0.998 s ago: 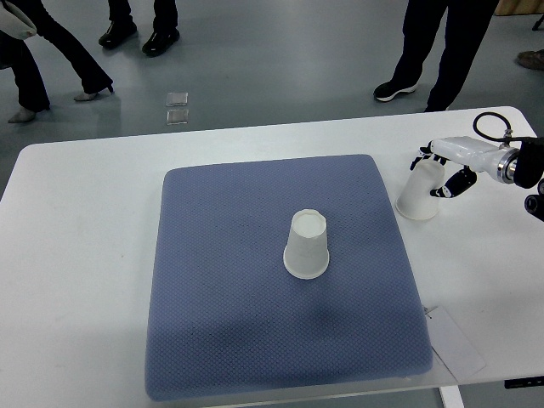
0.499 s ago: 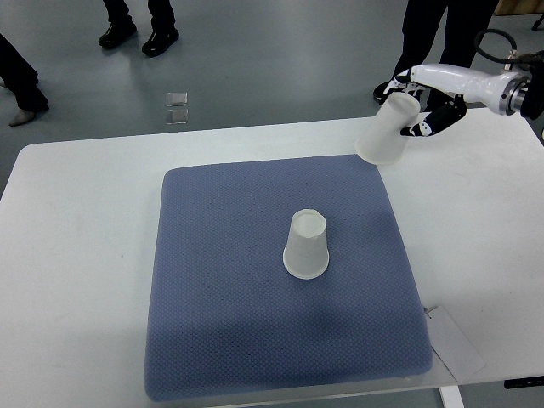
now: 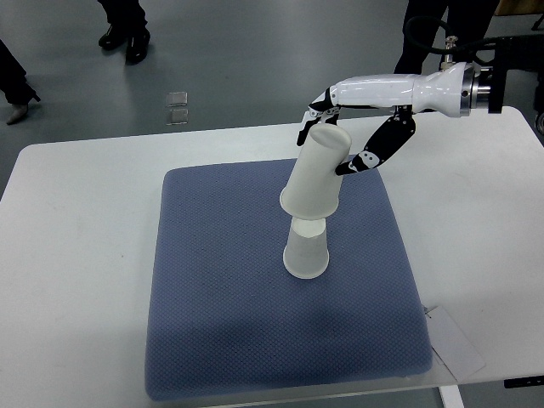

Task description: Stack paper cups

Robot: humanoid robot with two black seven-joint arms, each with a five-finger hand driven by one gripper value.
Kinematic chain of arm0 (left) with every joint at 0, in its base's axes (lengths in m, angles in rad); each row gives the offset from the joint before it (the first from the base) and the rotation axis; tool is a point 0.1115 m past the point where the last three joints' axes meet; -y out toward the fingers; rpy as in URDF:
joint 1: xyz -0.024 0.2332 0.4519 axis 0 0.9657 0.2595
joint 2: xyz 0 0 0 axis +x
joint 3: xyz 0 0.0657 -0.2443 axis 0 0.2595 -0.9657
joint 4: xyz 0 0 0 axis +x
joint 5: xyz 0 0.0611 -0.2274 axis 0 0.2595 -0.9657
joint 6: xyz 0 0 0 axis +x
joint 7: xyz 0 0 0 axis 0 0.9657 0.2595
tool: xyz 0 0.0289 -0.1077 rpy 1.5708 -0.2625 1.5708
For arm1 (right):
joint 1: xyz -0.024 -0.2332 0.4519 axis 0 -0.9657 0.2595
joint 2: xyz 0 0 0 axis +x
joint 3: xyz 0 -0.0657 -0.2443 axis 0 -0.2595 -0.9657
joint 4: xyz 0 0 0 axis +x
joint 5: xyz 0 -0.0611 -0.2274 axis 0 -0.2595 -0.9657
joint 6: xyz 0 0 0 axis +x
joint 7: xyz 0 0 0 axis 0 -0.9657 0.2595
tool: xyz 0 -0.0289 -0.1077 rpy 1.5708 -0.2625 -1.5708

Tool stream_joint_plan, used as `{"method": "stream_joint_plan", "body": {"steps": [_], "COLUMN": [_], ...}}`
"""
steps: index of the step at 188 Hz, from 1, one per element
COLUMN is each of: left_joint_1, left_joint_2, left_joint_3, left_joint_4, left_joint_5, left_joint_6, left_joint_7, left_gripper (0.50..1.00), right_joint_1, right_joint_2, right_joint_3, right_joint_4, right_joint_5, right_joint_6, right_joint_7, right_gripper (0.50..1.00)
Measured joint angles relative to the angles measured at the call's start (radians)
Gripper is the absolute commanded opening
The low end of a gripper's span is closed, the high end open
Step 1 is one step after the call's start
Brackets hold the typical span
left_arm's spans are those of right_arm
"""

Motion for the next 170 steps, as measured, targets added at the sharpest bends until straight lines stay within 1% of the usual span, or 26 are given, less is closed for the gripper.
{"method": "stream_joint_plan", "body": {"steps": [55,94,121,170], "left_joint_1": [0.0,0.0,0.0,0.0], "left_joint_2": [0.0,0.0,0.0,0.0], "left_joint_3": [0.0,0.0,0.0,0.0], "left_joint_4": [0.0,0.0,0.0,0.0], "left_joint_5": [0.0,0.0,0.0,0.0], "left_joint_6": [0.0,0.0,0.0,0.0], "left_joint_7": [0.0,0.0,0.0,0.0], "left_gripper": [1.0,1.0,1.0,1.0], "right_joint_1": [-0.019,-0.027,-0.032,-0.049], "right_joint_2": [0.034,0.052,0.059,0.06], "right_joint_3": [-0.003,-0.015,-0.016,-0.018], "right_joint_4": [0.004,0.003,0.003,0.003], "right_joint_5": [-0.112,-0.153,-0.157,-0.169], "right_joint_6": [-0.016,-0.052,-0.056,-0.057], "right_joint_7": [-0.009,-0.018,-0.029,-0.031], "right_gripper": [0.5,0.5,0.5,0.5]}}
